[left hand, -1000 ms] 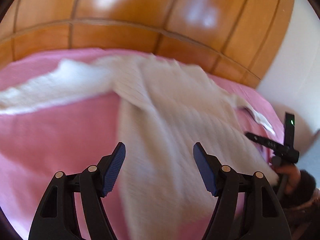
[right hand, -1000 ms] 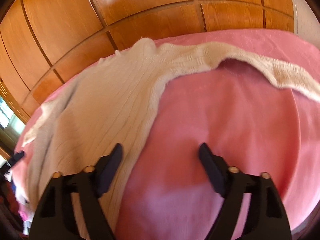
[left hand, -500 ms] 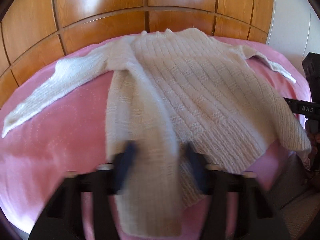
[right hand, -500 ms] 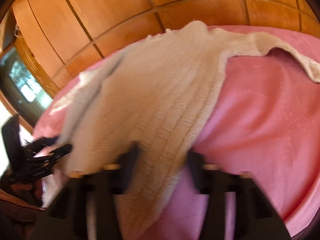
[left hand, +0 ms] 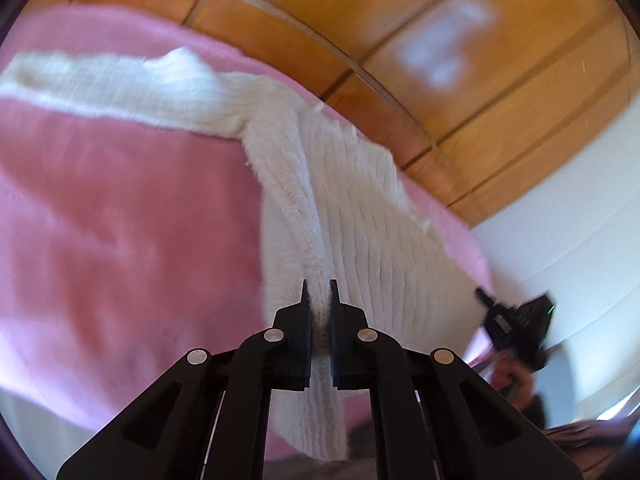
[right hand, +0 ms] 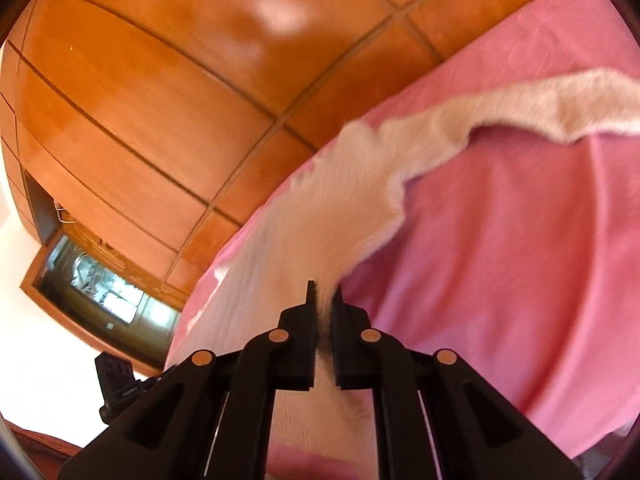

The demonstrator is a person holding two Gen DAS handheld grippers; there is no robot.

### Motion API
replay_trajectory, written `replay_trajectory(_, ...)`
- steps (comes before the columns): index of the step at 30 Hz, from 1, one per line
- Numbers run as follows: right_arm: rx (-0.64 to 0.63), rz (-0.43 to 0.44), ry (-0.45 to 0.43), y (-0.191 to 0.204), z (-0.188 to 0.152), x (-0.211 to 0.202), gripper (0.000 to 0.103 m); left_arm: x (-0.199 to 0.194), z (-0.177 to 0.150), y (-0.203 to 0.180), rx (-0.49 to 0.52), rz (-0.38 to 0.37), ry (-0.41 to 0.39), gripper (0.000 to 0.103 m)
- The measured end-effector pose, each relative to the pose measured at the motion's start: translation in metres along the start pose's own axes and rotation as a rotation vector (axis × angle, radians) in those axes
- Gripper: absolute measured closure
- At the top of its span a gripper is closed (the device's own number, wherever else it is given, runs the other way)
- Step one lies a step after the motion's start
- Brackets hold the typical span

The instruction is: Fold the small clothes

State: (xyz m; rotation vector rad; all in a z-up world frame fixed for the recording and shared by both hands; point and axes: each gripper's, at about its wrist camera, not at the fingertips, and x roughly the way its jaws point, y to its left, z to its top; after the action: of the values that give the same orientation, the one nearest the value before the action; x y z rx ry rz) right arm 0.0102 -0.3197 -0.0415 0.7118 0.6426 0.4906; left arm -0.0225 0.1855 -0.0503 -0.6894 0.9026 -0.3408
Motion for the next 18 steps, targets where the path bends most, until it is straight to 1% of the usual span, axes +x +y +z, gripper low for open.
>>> replay_trajectory(1,-0.005,-0.013,-0.006,-0.001,0.002,-0.004,0.098,-0.002,-0.002,0.007,-0.029,-0.002,0.007,0.098)
replay_trajectory(2,-0.010,-0.029,-0.009,-0.003,0.003,-0.006,0.098,-0.002,-0.004,0.015,-0.042,0.020,0.015,0.098)
replay_trajectory(4,-0.009,-0.091,0.003,-0.016,0.001,0.003,0.098,0.008,-0.015,0.031,-0.018,0.171,0.047,0.098)
replay_trajectory(5,0.002,-0.113,0.017,-0.024,-0.003,0.006,0.098,0.018,-0.020,0.039,-0.005,0.221,0.084,0.098)
replay_trajectory(6,0.024,-0.160,0.043,-0.038,-0.009,0.010,0.098,0.031,-0.029,0.050,-0.005,0.261,0.135,0.098)
replay_trajectory(7,0.044,-0.192,0.064,-0.047,-0.014,0.016,0.098,0.035,-0.034,0.056,-0.017,0.257,0.139,0.098)
replay_trajectory(8,0.073,-0.213,0.090,-0.057,-0.019,0.023,0.098,0.033,-0.036,0.058,-0.047,0.227,0.108,0.098)
replay_trajectory(9,0.100,-0.218,0.108,-0.065,-0.024,0.026,0.097,0.032,-0.036,0.057,-0.067,0.213,0.097,0.097)
replay_trajectory(10,0.131,-0.217,0.110,-0.069,-0.027,0.027,0.097,0.031,-0.035,0.056,-0.069,0.207,0.086,0.094)
replay_trajectory(11,0.157,-0.204,0.098,-0.072,-0.028,0.026,0.094,0.030,-0.035,0.053,-0.063,0.200,0.077,0.089)
replay_trajectory(12,0.161,-0.200,0.095,-0.070,-0.026,0.026,0.087,0.029,-0.035,0.051,-0.058,0.186,0.079,0.078)
replay_trajectory(13,0.150,-0.209,0.095,-0.069,-0.023,0.026,0.079,0.030,-0.035,0.049,-0.052,0.169,0.084,0.071)
replay_trajectory(14,0.131,-0.220,0.091,-0.064,-0.020,0.026,0.063,0.030,-0.034,0.044,-0.041,0.150,0.088,0.056)
replay_trajectory(15,0.097,-0.246,0.080,-0.055,-0.017,0.025,0.047,0.030,-0.033,0.039,-0.031,0.142,0.084,0.045)
replay_trajectory(16,0.057,-0.282,0.068,-0.048,-0.014,0.023,0.039,0.027,-0.031,0.034,-0.019,0.147,0.068,0.041)
replay_trajectory(17,0.002,-0.324,0.050,-0.038,-0.010,0.021,0.029,0.026,-0.026,0.030,-0.009,0.153,0.054,0.035)
replay_trajectory(18,-0.041,-0.356,0.036,-0.031,-0.007,0.021,0.025,0.022,-0.024,0.027,0.011,0.159,0.032,0.034)
